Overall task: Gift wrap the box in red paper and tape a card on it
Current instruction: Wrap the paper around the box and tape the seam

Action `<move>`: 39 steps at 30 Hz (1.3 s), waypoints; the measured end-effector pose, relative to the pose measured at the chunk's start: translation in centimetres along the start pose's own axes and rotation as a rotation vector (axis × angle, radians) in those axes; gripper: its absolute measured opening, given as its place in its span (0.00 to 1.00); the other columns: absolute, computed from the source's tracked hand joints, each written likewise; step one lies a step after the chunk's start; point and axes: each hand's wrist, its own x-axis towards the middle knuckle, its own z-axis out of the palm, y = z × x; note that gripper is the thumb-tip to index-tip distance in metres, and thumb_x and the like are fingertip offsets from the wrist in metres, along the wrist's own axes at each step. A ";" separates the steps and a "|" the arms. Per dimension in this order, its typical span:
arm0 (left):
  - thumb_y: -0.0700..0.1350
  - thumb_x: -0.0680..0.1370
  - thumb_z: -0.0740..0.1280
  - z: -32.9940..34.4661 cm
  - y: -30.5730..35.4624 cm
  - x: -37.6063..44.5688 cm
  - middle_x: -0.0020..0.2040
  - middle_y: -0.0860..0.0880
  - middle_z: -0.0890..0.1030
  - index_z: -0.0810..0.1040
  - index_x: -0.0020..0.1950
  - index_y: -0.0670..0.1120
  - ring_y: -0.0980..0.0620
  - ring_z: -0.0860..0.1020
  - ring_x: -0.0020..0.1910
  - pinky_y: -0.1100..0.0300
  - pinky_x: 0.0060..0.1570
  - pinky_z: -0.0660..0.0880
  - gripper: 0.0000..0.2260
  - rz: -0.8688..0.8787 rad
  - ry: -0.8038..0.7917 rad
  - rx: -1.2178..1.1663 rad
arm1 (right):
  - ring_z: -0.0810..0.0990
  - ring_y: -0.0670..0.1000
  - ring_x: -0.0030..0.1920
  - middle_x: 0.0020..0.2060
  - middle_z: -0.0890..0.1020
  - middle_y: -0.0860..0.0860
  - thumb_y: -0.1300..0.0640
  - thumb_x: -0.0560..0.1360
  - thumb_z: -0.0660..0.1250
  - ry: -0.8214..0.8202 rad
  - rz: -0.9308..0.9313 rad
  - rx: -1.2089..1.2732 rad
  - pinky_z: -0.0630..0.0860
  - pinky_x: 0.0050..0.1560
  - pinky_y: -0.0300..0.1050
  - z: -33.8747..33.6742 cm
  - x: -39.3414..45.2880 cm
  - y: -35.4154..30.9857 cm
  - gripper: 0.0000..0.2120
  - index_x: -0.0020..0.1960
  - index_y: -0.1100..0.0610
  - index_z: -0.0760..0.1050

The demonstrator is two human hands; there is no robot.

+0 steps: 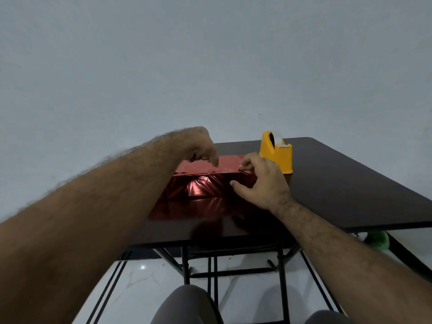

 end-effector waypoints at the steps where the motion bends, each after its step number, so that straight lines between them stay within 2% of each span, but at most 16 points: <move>1: 0.45 0.70 0.84 0.2 0.3 0.0 0.31 0.48 0.75 0.81 0.36 0.41 0.50 0.70 0.28 0.60 0.28 0.68 0.14 0.023 0.045 -0.067 | 0.83 0.42 0.50 0.47 0.85 0.42 0.44 0.70 0.79 0.004 0.066 0.113 0.78 0.52 0.40 -0.1 0.1 -0.1 0.20 0.55 0.49 0.76; 2: 0.46 0.70 0.84 0.5 0.6 0.0 0.32 0.47 0.77 0.83 0.39 0.39 0.49 0.71 0.29 0.59 0.29 0.69 0.14 0.059 0.080 -0.134 | 0.84 0.41 0.48 0.45 0.86 0.43 0.49 0.71 0.80 0.043 0.152 0.235 0.78 0.49 0.37 -0.3 0.4 -0.2 0.16 0.54 0.50 0.79; 4: 0.49 0.70 0.84 1.3 1.5 0.1 0.35 0.45 0.80 0.85 0.43 0.37 0.48 0.73 0.31 0.57 0.32 0.70 0.17 0.132 0.122 -0.251 | 0.83 0.42 0.40 0.37 0.85 0.43 0.56 0.75 0.79 0.188 0.372 0.440 0.77 0.44 0.39 -0.8 1.3 0.3 0.04 0.46 0.53 0.84; 5: 0.51 0.72 0.83 1.7 2.0 0.3 0.35 0.44 0.82 0.86 0.43 0.37 0.47 0.73 0.31 0.57 0.32 0.70 0.17 0.163 0.141 -0.283 | 0.81 0.42 0.36 0.33 0.83 0.42 0.56 0.75 0.78 0.257 0.482 0.476 0.77 0.43 0.42 -1.4 2.1 0.9 0.06 0.41 0.53 0.84; 8: 0.51 0.76 0.79 3.1 3.6 0.8 0.37 0.46 0.85 0.86 0.42 0.41 0.49 0.75 0.29 0.62 0.28 0.72 0.13 0.244 0.205 -0.267 | 0.81 0.44 0.37 0.32 0.84 0.42 0.50 0.74 0.75 0.336 0.640 0.296 0.79 0.45 0.45 -3.6 4.6 3.3 0.10 0.36 0.52 0.84; 10: 0.47 0.76 0.79 4.0 4.9 1.5 0.42 0.48 0.87 0.87 0.45 0.44 0.50 0.82 0.37 0.59 0.34 0.80 0.07 0.303 0.239 -0.251 | 0.83 0.47 0.42 0.39 0.87 0.44 0.50 0.76 0.75 0.353 0.694 0.176 0.82 0.50 0.46 -5.4 6.4 4.9 0.10 0.39 0.54 0.85; 13: 0.44 0.75 0.79 5.5 7.2 3.0 0.48 0.50 0.88 0.89 0.50 0.47 0.52 0.85 0.49 0.53 0.52 0.85 0.05 0.369 0.230 -0.227 | 0.82 0.52 0.49 0.52 0.87 0.52 0.50 0.78 0.73 0.265 0.847 0.080 0.79 0.48 0.44 -7.6 9.3 6.9 0.10 0.52 0.57 0.86; 17: 0.49 0.74 0.79 7.7 10.3 5.8 0.55 0.50 0.87 0.88 0.59 0.49 0.50 0.84 0.55 0.54 0.56 0.83 0.14 0.423 0.217 -0.078 | 0.77 0.58 0.52 0.55 0.80 0.57 0.53 0.73 0.76 -0.019 1.063 0.060 0.78 0.49 0.51 -7.6 12.2 8.6 0.20 0.62 0.60 0.80; 19: 0.51 0.74 0.79 8.8 11.5 7.2 0.56 0.49 0.85 0.86 0.61 0.48 0.48 0.84 0.56 0.54 0.51 0.81 0.17 0.402 0.215 -0.012 | 0.75 0.56 0.47 0.54 0.77 0.56 0.52 0.74 0.76 -0.109 1.116 0.037 0.75 0.42 0.50 -7.2 13.0 8.7 0.20 0.62 0.59 0.80; 21: 0.53 0.74 0.79 9.7 12.5 8.8 0.53 0.47 0.84 0.83 0.56 0.47 0.46 0.83 0.53 0.54 0.46 0.79 0.15 0.362 0.213 0.006 | 0.70 0.53 0.38 0.53 0.76 0.55 0.52 0.77 0.74 -0.194 1.147 0.003 0.69 0.35 0.48 -7.2 13.8 8.5 0.14 0.59 0.58 0.79; 24: 0.54 0.74 0.79 10.5 13.5 10.6 0.50 0.47 0.82 0.77 0.49 0.48 0.46 0.82 0.49 0.53 0.44 0.80 0.15 0.307 0.227 -0.014 | 0.68 0.50 0.37 0.48 0.75 0.52 0.52 0.79 0.72 -0.265 1.233 0.001 0.73 0.44 0.48 -7.6 14.6 8.6 0.09 0.55 0.56 0.78; 26: 0.55 0.73 0.79 10.7 13.8 11.1 0.50 0.47 0.81 0.76 0.49 0.48 0.45 0.82 0.51 0.53 0.46 0.80 0.17 0.301 0.242 -0.021 | 0.68 0.49 0.38 0.47 0.76 0.51 0.54 0.78 0.73 -0.245 1.285 0.052 0.72 0.43 0.47 -7.7 14.7 8.7 0.08 0.54 0.56 0.79; 28: 0.55 0.73 0.80 10.9 13.9 11.3 0.49 0.48 0.80 0.75 0.49 0.48 0.45 0.82 0.52 0.51 0.49 0.81 0.17 0.307 0.248 -0.020 | 0.69 0.50 0.38 0.51 0.78 0.50 0.56 0.77 0.73 -0.210 1.324 0.129 0.71 0.39 0.46 -7.7 14.7 8.5 0.08 0.54 0.56 0.80; 30: 0.55 0.73 0.80 11.1 14.0 11.5 0.49 0.48 0.79 0.74 0.50 0.48 0.44 0.82 0.54 0.49 0.53 0.82 0.18 0.308 0.245 -0.017 | 0.66 0.50 0.35 0.50 0.78 0.50 0.58 0.76 0.69 -0.149 1.337 0.205 0.69 0.35 0.45 -7.9 14.8 8.1 0.03 0.49 0.55 0.80; 34: 0.54 0.74 0.79 11.3 14.0 11.3 0.52 0.47 0.81 0.74 0.51 0.49 0.43 0.82 0.55 0.46 0.58 0.82 0.17 0.290 0.239 -0.010 | 0.62 0.50 0.34 0.48 0.75 0.49 0.57 0.72 0.66 -0.089 1.371 0.285 0.64 0.36 0.42 -8.6 14.0 7.2 0.02 0.42 0.52 0.78; 39: 0.53 0.76 0.75 10.7 13.4 11.3 0.52 0.45 0.86 0.83 0.54 0.45 0.44 0.85 0.52 0.52 0.50 0.82 0.13 0.325 0.206 0.010 | 0.62 0.50 0.33 0.45 0.75 0.48 0.58 0.68 0.68 -0.060 1.368 0.301 0.63 0.37 0.41 -7.9 11.1 7.2 0.05 0.44 0.51 0.76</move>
